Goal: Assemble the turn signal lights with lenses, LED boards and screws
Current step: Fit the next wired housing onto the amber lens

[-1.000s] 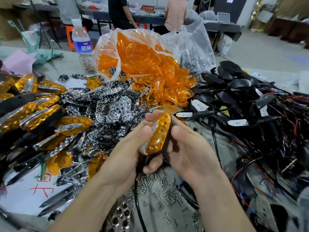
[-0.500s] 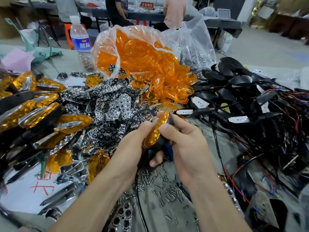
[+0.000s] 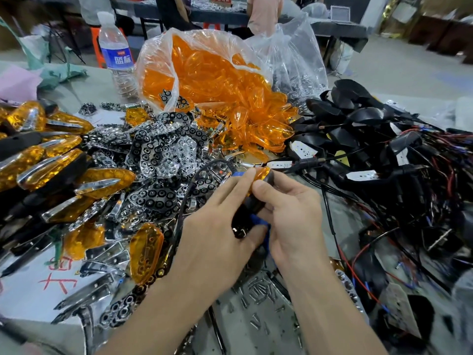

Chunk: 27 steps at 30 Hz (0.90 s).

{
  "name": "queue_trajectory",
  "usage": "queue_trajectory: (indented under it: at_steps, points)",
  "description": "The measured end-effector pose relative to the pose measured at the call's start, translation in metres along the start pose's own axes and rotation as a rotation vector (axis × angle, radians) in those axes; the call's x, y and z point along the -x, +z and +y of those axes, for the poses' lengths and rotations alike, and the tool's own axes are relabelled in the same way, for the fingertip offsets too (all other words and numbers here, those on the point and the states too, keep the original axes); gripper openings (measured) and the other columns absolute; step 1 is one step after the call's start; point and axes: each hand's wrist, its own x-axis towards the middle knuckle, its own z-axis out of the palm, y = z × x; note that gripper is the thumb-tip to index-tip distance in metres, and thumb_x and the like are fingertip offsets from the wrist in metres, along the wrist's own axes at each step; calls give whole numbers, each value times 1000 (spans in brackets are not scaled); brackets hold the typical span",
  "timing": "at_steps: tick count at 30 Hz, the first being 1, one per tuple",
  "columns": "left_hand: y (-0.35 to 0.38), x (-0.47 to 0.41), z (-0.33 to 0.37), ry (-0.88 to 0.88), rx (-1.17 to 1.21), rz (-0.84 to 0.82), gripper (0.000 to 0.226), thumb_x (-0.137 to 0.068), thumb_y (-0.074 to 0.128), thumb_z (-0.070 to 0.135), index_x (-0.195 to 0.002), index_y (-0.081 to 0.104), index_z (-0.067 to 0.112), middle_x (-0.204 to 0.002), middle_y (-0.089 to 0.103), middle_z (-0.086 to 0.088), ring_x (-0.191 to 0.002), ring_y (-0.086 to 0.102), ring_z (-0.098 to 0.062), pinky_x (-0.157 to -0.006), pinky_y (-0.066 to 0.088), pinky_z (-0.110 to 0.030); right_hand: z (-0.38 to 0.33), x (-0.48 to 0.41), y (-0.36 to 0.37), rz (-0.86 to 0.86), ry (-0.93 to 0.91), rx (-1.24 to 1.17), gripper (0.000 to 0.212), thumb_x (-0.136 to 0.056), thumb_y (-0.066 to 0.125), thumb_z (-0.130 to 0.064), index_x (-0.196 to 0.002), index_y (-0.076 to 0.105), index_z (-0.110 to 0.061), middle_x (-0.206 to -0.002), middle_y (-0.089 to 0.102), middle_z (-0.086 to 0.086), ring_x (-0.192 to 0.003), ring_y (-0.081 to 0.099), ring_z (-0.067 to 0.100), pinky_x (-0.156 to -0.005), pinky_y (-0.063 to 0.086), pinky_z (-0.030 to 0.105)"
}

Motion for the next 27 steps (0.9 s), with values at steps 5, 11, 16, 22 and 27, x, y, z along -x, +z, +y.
queue_trajectory:
  at_steps: [5,11,16,22,27]
  points:
    - [3,-4,-1,18,-44,137,64,-80,76,22,-143,62,19,-137,68,1,-121,58,-9,-99,44,-22,8,1,5,27,-65,197,16,-86,68,-14,-87,71,1,-82,67,25,-80,59,26,-74,53,44]
    - [-1,-2,-6,-68,146,162,64,-82,85,1,-140,64,20,-131,65,15,-119,59,13,-106,47,-18,8,3,9,-112,-78,439,26,-67,54,-11,-89,63,-1,-76,62,20,-72,51,28,-68,37,45]
    - [-4,-1,-7,-57,155,152,56,-83,78,16,-135,67,32,-114,66,26,-103,56,21,-90,43,-3,9,6,8,-161,-82,563,31,-66,51,-5,-94,64,-11,-82,72,12,-87,64,40,-78,51,57]
    - [-8,-5,-16,-150,207,96,36,-85,72,35,-119,68,46,-90,70,19,-82,64,-3,-68,46,-11,3,8,10,-178,-111,670,40,-75,56,-16,-112,65,-25,-92,79,1,-94,71,33,-91,55,62]
    - [-10,-19,-27,-345,449,146,12,-85,70,33,-94,77,35,-70,68,-5,-54,54,-8,-50,49,-24,-11,9,4,-163,-166,788,35,-83,60,-24,-110,71,-44,-97,79,-13,-91,74,7,-87,59,38]
